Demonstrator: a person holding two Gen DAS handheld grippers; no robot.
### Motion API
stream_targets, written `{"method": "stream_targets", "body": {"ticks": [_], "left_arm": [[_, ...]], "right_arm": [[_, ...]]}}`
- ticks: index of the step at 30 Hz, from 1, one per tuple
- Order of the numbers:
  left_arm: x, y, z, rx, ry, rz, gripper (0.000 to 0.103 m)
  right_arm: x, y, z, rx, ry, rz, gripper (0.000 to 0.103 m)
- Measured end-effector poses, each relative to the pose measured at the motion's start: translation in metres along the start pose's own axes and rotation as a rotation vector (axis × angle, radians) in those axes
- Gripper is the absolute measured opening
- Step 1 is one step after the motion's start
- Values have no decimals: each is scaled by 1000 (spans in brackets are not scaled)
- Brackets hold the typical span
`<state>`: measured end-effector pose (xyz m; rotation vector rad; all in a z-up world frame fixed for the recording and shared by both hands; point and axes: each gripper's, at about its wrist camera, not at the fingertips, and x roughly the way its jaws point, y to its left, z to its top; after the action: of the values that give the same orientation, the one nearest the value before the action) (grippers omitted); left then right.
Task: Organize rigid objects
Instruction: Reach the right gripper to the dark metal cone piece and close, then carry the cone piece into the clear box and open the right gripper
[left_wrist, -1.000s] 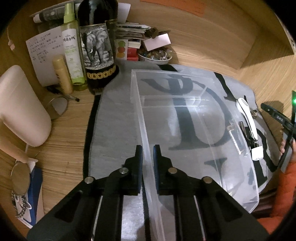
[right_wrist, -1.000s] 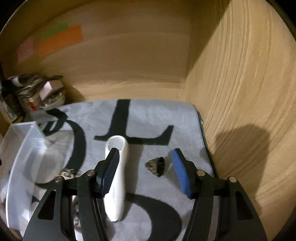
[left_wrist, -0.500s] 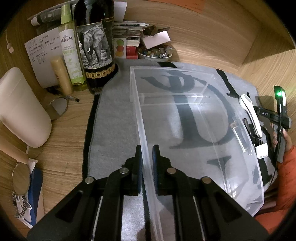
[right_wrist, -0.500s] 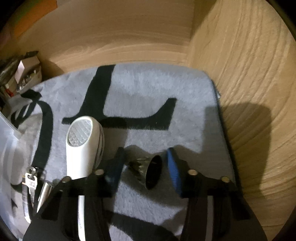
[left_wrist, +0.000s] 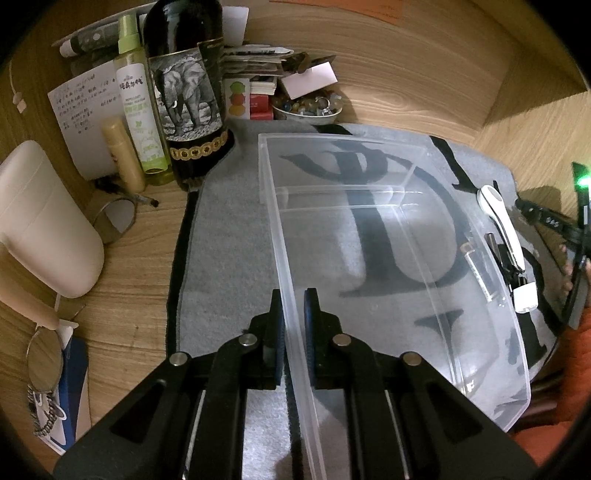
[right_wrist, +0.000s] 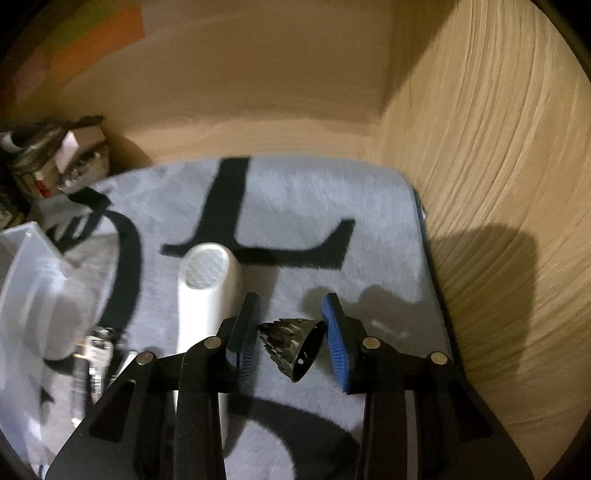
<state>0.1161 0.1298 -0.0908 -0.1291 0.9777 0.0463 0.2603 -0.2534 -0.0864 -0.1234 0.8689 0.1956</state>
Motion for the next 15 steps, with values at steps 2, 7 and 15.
{"method": "stream_targets", "body": {"ticks": [2,7,15], "left_arm": [[0,-1,-1,3,-2,0,9],[0,-1,-1,7,-4,-3,9],[1,-2,-2,12,-11,-1,9]], "right_arm": [[-11,8,2,-12,-32,11,32],[-42,35,4,-61,-109,37,32],[-73,83,7,-121,-200,149,32]]}}
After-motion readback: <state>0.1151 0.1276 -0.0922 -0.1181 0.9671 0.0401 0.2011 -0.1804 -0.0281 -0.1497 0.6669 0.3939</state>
